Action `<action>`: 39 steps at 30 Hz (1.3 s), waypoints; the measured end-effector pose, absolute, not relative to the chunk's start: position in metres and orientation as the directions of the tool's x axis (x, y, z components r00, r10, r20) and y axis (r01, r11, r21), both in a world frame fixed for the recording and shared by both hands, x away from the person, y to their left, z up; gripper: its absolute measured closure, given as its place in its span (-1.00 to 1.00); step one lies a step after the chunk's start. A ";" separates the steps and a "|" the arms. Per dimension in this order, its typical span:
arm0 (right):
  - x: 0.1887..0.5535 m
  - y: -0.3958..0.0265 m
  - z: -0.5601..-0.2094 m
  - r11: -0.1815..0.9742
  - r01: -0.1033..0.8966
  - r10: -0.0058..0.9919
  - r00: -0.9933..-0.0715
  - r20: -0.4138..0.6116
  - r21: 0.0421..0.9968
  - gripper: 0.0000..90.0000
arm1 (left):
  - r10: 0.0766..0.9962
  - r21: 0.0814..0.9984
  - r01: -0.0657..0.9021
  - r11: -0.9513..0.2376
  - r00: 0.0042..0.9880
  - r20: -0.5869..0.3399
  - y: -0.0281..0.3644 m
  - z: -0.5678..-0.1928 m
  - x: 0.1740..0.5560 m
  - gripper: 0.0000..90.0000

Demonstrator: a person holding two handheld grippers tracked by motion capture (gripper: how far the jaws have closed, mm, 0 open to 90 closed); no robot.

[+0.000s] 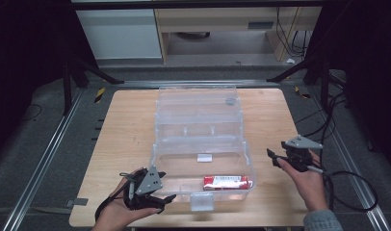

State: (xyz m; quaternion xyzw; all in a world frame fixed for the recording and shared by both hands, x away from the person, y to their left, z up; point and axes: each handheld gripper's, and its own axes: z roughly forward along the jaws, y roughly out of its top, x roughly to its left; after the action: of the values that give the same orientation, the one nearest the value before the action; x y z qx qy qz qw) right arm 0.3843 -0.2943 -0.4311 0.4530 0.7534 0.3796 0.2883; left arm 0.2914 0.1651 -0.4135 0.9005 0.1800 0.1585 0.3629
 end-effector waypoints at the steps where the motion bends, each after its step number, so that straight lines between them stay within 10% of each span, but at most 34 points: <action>1: 0.389 -0.291 -0.407 0.328 0.432 0.884 -0.453 -0.112 0.840 -0.08 | 0.437 0.704 0.220 -0.675 0.888 0.142 0.164 -0.418 0.291 -0.38; 15: 0.442 -0.188 -0.314 0.607 0.273 0.650 -0.711 -0.268 0.747 -0.09 | 0.403 0.676 0.214 -0.705 0.905 0.134 0.151 -0.438 0.292 -0.06; 39: 0.516 -0.125 -0.335 0.806 0.242 0.437 -0.859 -0.267 0.541 0.57 | 0.395 0.672 0.230 -0.704 0.913 0.101 0.154 -0.433 0.331 0.58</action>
State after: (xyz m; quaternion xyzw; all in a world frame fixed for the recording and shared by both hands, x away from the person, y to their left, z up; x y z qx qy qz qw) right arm 0.5164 -0.1250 -0.3354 0.1824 0.9304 0.2528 0.1929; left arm 0.3309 0.1536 -0.4327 0.9152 0.1709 0.1197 0.3449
